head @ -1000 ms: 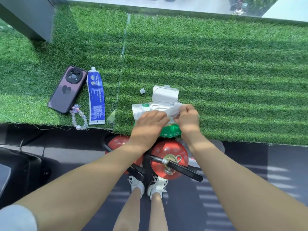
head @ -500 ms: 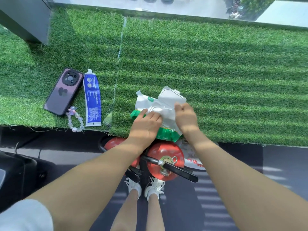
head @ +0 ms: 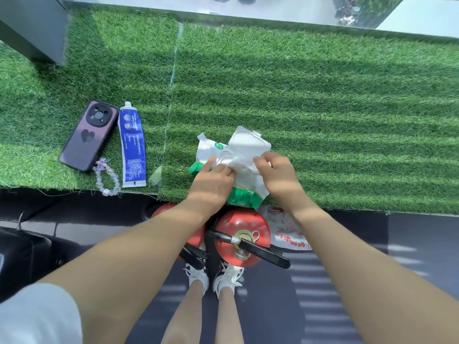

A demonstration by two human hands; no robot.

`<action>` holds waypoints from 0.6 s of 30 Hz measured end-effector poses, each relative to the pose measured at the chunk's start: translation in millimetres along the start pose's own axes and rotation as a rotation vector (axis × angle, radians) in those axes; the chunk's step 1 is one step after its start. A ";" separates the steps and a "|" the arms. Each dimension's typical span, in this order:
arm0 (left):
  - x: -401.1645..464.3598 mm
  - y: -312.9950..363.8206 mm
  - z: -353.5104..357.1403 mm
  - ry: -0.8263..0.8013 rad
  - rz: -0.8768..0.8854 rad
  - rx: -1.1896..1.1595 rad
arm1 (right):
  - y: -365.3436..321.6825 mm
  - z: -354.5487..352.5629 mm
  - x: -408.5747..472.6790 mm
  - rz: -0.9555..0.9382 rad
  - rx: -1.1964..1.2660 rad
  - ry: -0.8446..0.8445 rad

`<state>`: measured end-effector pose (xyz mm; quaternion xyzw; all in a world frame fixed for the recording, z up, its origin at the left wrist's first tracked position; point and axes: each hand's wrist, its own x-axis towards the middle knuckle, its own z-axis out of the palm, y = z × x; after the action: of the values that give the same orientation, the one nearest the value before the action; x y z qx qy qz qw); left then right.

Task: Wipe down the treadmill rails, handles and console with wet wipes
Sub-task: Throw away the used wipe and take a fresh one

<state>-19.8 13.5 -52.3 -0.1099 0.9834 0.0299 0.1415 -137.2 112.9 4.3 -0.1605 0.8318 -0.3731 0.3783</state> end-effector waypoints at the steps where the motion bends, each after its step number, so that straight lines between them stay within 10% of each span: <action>1: 0.7 1.5 -2.0 -0.059 -0.010 -0.009 | -0.2 -6.1 -2.8 0.002 0.040 0.019; 18: 2.0 12.1 -32.2 -0.012 -0.220 -0.589 | 14.8 -4.9 -7.6 0.180 0.327 -0.015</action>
<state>-33.2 22.0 -21.7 -0.2516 0.9138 0.2986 0.1119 -135.6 129.5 -0.7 -0.0249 0.7682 -0.4667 0.4375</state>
